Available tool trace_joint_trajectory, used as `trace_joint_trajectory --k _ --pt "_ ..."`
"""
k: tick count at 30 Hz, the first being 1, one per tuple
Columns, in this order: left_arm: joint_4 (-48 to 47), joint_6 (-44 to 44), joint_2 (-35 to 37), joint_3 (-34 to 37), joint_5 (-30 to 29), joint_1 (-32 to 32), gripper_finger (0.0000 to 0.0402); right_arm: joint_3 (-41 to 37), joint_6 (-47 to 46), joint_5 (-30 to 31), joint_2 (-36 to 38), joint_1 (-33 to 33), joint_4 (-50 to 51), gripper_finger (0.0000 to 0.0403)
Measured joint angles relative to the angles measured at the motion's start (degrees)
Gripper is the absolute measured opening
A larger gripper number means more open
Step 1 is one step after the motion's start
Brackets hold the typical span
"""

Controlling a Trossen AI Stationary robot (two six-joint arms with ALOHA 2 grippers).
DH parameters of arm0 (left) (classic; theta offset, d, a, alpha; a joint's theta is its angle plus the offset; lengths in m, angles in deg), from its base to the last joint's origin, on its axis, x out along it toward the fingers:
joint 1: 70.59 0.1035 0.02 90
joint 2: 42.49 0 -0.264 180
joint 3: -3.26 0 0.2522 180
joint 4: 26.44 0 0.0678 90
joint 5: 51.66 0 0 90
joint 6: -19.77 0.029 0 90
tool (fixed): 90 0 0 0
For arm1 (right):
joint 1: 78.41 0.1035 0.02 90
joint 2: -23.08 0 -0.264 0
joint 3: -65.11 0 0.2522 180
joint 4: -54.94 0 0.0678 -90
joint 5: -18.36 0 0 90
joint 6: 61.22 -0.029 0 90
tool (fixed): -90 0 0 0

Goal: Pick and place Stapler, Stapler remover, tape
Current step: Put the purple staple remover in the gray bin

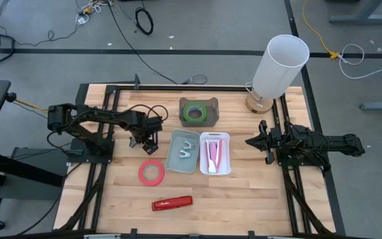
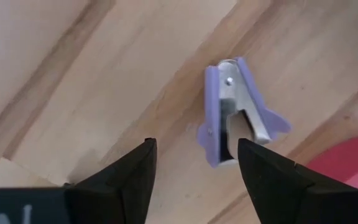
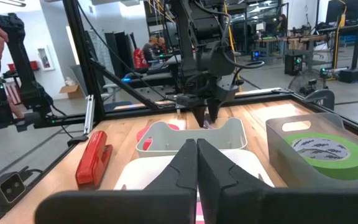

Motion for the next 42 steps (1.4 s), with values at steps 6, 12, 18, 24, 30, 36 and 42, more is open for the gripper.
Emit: trace_joint_trajectory --k 6,12,18,24,30,36,42 --pt "0.3 -0.1 0.0 0.0 1.3 0.0 0.0199 0.0 0.0 0.0 0.0 0.0 0.0 0.0004" --pt "1.2 -0.1 0.0 0.0 0.8 0.0 0.0175 0.0 0.0 0.0 0.0 0.0 0.0 0.0004" --pt "1.9 -0.1 0.0 0.0 0.8 0.1 0.0155 0.0 0.0 0.0 0.0 0.0 0.0 0.0004" --pt "2.8 -0.4 0.0 0.0 -0.1 0.1 0.0127 0.0 0.0 0.0 0.0 0.0 0.0 0.0004" --pt "3.2 -0.3 0.0 0.0 -0.2 0.1 0.0101 0.0 0.0 0.0 0.0 0.0 0.0 0.0004" --pt "3.1 1.1 0.0 0.0 0.4 0.1 0.0083 0.0 0.0 0.0 0.0 0.0 0.0 0.0004" --pt "3.1 1.2 0.0 0.0 0.4 0.1 0.0074 0.0 0.0 0.0 0.0 0.0 0.0 0.0004"
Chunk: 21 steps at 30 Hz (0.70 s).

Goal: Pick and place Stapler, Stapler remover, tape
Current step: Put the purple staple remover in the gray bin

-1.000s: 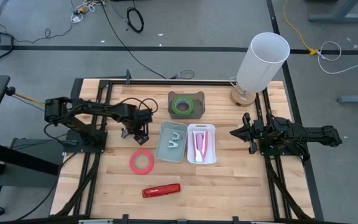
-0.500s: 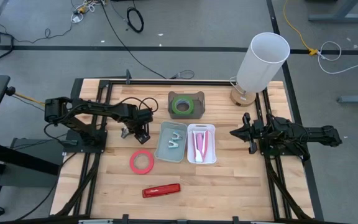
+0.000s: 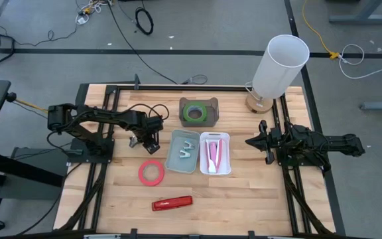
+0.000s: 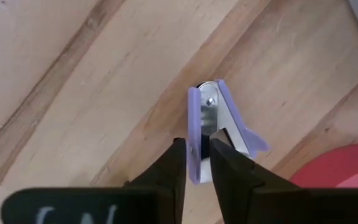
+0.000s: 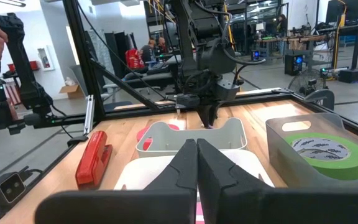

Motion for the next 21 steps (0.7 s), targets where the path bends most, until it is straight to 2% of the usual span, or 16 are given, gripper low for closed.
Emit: trace_joint_trajectory --k 15,21 --pt "0.0 0.0 0.1 -0.1 -0.1 0.0 0.0007 0.0 0.0 0.0 0.0 0.0 0.0 0.0004" --pt "-1.8 0.0 0.0 -1.0 1.9 0.0 0.001 0.0 0.0 0.0 0.0 0.0 0.0 0.0004"
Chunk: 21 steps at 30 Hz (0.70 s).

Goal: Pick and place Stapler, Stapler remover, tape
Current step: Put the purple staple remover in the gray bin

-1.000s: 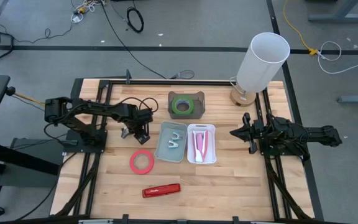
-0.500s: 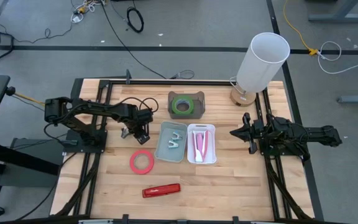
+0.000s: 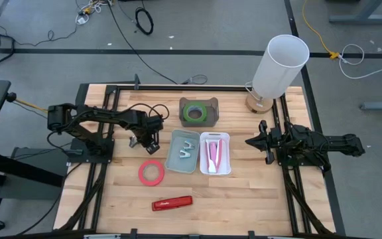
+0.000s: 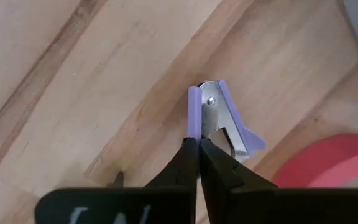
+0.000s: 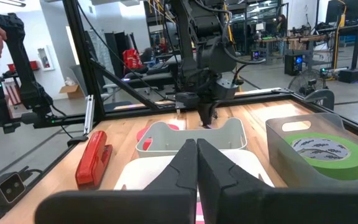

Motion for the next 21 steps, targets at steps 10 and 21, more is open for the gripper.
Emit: trace_joint_trajectory --k 10,21 --pt "-6.9 4.8 0.0 -11.4 -1.0 0.1 0.0004 0.0 0.0 0.0 0.0 0.0 0.0 0.0004" --pt "-6.2 9.5 0.0 -25.0 0.3 0.0 0.0004 0.0 0.0 0.0 0.0 0.0 0.0 0.0004"
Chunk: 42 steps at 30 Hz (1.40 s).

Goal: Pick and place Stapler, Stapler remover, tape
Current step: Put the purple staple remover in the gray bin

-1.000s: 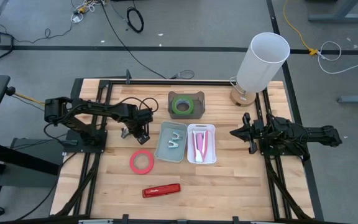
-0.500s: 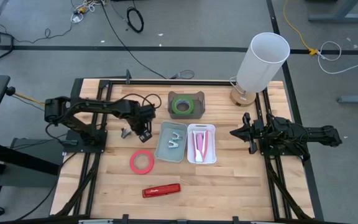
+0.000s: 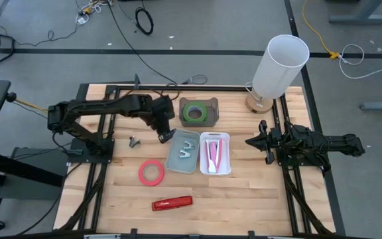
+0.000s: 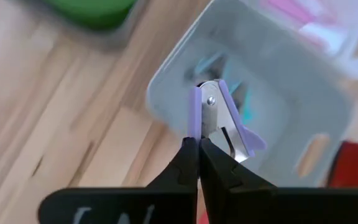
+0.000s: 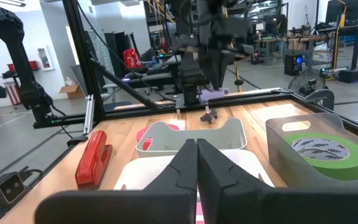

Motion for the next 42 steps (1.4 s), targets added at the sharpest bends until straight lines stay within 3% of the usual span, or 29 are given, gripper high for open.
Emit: trace_joint_trajectory --k 7,28,42 --pt "5.5 0.0 0.0 -0.8 5.8 -0.3 0.0003 0.0 0.0 0.0 0.0 0.0 0.0 0.0004" --pt "5.2 1.8 0.0 -0.7 4.2 -1.1 0.0003 0.0 0.0 0.0 0.0 0.0 0.0 0.0004" --pt "8.9 2.4 -0.1 8.0 4.6 -1.1 0.0004 0.0 0.0 0.0 0.0 0.0 0.0 0.0004"
